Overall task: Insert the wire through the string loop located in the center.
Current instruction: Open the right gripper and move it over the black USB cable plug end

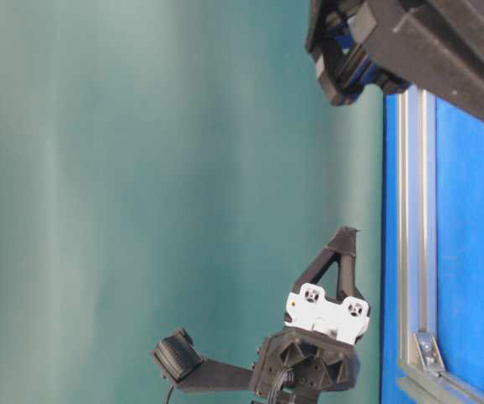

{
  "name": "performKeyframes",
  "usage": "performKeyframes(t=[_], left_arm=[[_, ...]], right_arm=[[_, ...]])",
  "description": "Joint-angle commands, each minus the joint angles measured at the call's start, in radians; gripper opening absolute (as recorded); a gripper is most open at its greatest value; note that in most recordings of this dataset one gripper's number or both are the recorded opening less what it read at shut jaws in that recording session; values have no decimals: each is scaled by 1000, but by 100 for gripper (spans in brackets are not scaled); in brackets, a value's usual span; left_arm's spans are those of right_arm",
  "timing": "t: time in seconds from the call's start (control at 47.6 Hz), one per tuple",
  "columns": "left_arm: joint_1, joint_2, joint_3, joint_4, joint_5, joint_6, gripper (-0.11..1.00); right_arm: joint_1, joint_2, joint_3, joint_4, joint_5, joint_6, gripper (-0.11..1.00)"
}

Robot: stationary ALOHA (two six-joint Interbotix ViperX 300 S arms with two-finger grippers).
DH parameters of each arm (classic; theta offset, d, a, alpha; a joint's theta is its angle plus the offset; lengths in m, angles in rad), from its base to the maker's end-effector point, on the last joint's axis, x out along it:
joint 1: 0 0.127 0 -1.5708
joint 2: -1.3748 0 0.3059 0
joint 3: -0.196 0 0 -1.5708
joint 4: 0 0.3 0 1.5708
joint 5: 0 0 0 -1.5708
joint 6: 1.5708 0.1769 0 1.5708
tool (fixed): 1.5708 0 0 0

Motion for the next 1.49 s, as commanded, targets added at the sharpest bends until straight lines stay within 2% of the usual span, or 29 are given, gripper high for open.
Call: performKeyframes(t=[0.0,0.105,0.609,0.714,0.798,0.924,1.008,1.05,1.113,1.387,1.471], left_arm=[[0,-43,-11,17,8,2,0],[2,-49,-8,20,8,2,0],[8,-51,-2,20,8,2,0],[8,-51,0,20,8,2,0],[8,-51,2,20,8,0,0],[8,-54,5,20,6,0,0],[8,-54,8,21,8,-2,0],[8,-54,8,21,8,-2,0],[8,-54,9,21,8,-2,0],[8,-54,9,21,2,-2,0],[8,-54,9,21,-3,-2,0]], right_arm=[[11,-43,-20,0,-5,-3,0],[14,-55,-31,0,40,-5,-5],[17,-57,-40,0,75,49,-3],[23,-58,-41,0,75,49,10],[32,-58,-43,0,75,49,30],[40,-57,-43,0,83,48,69],[40,-58,-46,5,97,48,89],[40,-57,-49,9,103,48,90],[40,-55,-51,14,110,48,84],[40,-32,-60,31,132,48,86],[40,-15,-63,49,143,48,86]])
